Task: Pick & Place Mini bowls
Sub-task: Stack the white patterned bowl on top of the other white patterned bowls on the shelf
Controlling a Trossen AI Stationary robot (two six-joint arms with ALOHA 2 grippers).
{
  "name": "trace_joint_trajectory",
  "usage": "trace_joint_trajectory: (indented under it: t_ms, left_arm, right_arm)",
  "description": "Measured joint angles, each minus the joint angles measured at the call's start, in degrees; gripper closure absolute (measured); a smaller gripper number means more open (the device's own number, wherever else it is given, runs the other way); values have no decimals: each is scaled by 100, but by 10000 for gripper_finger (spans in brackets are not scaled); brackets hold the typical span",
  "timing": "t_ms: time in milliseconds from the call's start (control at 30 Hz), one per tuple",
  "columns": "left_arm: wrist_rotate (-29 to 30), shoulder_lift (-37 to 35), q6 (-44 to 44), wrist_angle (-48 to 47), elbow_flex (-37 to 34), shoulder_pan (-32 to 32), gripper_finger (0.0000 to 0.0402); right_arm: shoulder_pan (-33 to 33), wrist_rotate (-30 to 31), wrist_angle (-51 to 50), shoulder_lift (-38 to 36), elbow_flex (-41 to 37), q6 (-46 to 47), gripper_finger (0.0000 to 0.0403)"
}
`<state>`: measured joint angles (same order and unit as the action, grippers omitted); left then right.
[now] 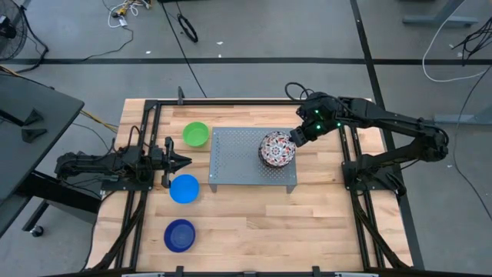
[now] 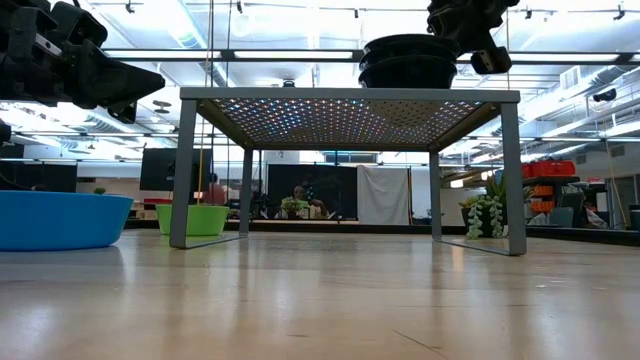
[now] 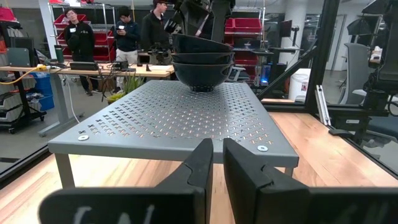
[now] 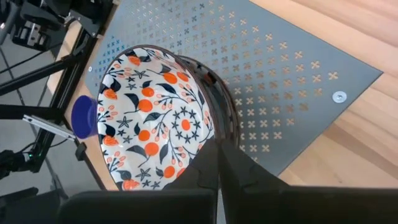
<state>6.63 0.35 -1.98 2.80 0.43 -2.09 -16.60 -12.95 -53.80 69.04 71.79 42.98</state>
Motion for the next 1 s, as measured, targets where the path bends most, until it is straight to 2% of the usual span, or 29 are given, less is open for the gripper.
trace_joint_trajectory:
  t_ms: [600, 1000]
  left_arm:
    - [0, 0, 0, 1, -2, 0, 358]
    - [0, 1, 0, -1, -2, -2, 358]
  right_arm:
    - [0, 2, 13, 0, 2, 2, 403]
    - [2, 4, 116, 0, 2, 5, 381]
